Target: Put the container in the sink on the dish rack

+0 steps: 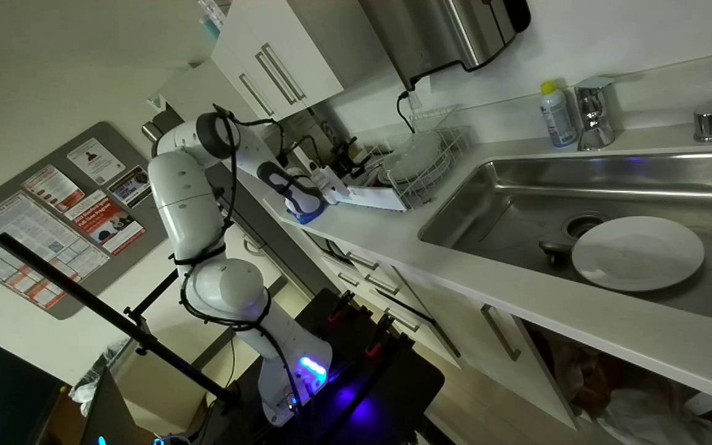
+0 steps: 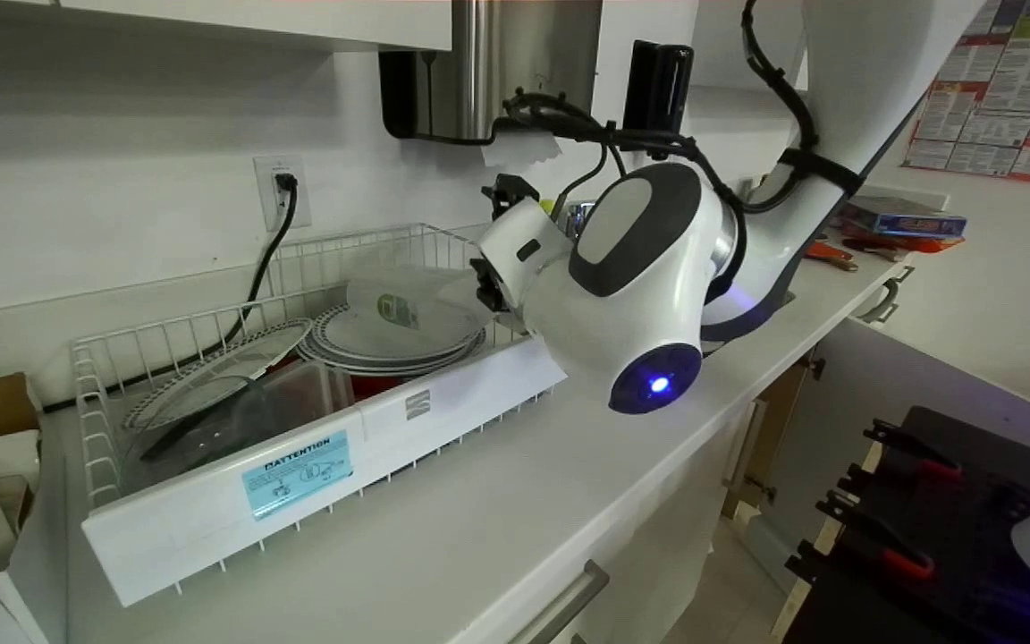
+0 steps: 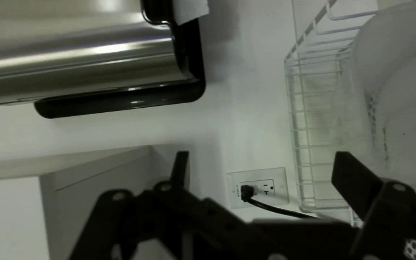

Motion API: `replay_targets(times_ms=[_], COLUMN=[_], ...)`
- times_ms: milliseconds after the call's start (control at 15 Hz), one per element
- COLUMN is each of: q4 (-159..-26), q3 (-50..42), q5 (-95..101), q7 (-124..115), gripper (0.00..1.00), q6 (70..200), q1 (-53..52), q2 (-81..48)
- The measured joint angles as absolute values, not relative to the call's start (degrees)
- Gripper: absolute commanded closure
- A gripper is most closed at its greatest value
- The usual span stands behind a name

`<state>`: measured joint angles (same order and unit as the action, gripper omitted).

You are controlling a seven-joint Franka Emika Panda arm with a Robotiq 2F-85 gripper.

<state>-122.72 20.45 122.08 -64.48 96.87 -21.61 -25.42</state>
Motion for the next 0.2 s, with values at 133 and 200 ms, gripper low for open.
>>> replay_targets(times_ms=[133,200], q4=[-123.8,-124.2], q3=[20.7,20.8], q5=[121.2,120.9], q7=[-63.3,-62.6], gripper=[0.0,0.0], q6=[93.2,92.1], q1=[-22.3,-22.4], q2=[-24.5,-24.2])
